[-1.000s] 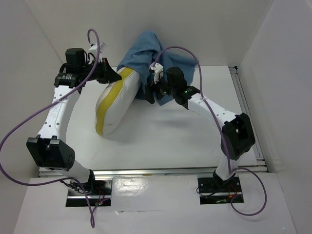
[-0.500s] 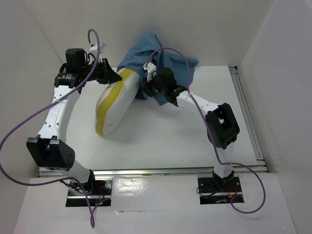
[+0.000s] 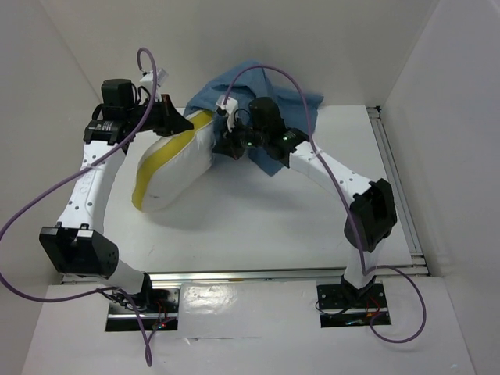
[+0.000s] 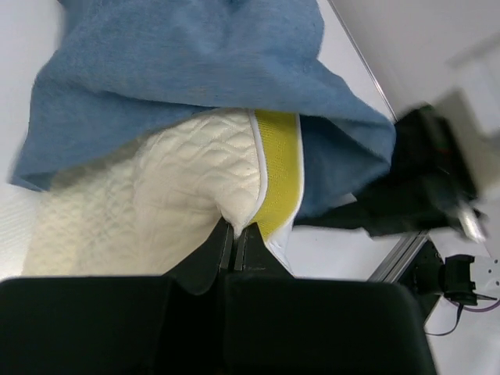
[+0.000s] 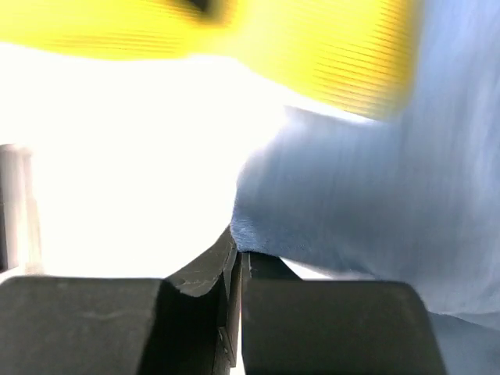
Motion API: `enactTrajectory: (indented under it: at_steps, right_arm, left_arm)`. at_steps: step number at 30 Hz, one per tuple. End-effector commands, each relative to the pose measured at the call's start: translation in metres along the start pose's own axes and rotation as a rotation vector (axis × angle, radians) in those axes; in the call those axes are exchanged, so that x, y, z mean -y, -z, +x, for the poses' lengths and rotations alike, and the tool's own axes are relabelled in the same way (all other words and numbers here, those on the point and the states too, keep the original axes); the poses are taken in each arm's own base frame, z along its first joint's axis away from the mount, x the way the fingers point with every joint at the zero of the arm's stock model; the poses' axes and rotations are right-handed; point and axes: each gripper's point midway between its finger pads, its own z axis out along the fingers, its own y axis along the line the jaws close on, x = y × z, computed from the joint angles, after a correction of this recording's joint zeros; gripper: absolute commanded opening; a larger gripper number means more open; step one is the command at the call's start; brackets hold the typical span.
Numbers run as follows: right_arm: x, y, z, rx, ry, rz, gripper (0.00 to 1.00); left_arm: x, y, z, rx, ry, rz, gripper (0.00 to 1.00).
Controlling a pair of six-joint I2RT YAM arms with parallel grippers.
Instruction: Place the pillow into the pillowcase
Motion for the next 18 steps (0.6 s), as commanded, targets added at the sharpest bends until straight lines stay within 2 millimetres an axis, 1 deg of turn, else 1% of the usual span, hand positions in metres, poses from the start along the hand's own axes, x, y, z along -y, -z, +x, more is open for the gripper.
enactTrajectory:
  at_steps: [1,2,3,4,5,7,10,11,12,13,14,15,16,17,18]
  right_arm:
    - [-0.107,0.05,-0.081,0.124,0.079,-0.335,0.0]
    - [-0.125,0.055,-0.082,0.111,0.073,-0.404,0.0]
    - [-0.135,0.06,-0.089,0.114,0.07,-0.436,0.0]
    - [-0.141,0.071,-0.109,0.147,0.096,-0.452,0.0]
    - [-0.151,0.072,-0.108,0.132,0.087,-0.497,0.0]
    - [-0.15,0.071,-0.107,0.119,0.084,-0.499,0.0]
    - [-0.147,0.062,-0.089,0.088,0.051,-0.493,0.0]
    - [-0.147,0.062,-0.092,0.099,0.051,-0.492,0.0]
    - [-0.153,0.061,-0.097,0.112,0.047,-0.505,0.0]
    - [-0.153,0.061,-0.1,0.12,0.044,-0.504,0.0]
    - [-0.159,0.06,-0.102,0.126,0.045,-0.516,0.0]
    - [-0.163,0.052,-0.101,0.126,0.049,-0.529,0.0]
    - [-0.163,0.052,-0.101,0.121,0.035,-0.53,0.0]
    - [-0.162,0.048,-0.102,0.124,0.026,-0.531,0.0]
    - [-0.16,0.042,-0.102,0.121,0.0,-0.532,0.0]
  left_arm:
    - [0.016,0.011,-0.038,0.139,-0.092,0.013,0.0]
    - [0.015,0.011,-0.038,0.141,-0.091,0.004,0.0]
    - [0.017,0.012,-0.041,0.148,-0.087,0.006,0.0]
    - [0.017,0.014,-0.046,0.161,-0.094,-0.004,0.0]
    - [0.017,0.014,-0.046,0.161,-0.094,-0.004,0.0]
    - [0.018,0.015,-0.05,0.17,-0.099,-0.011,0.0]
    - [0.018,0.015,-0.049,0.17,-0.09,-0.01,0.0]
    - [0.019,0.015,-0.052,0.179,-0.097,-0.009,0.0]
    - [0.017,0.014,-0.048,0.171,-0.081,-0.01,0.0]
    - [0.017,0.014,-0.048,0.17,-0.081,-0.01,0.0]
    - [0.017,0.014,-0.048,0.17,-0.081,-0.01,0.0]
    - [0.018,0.015,-0.047,0.175,-0.071,-0.007,0.0]
    - [0.02,0.015,-0.047,0.172,-0.072,0.003,0.0]
    - [0.024,0.013,-0.046,0.168,-0.066,0.011,0.0]
    - [0.022,0.012,-0.042,0.161,-0.06,0.01,0.0]
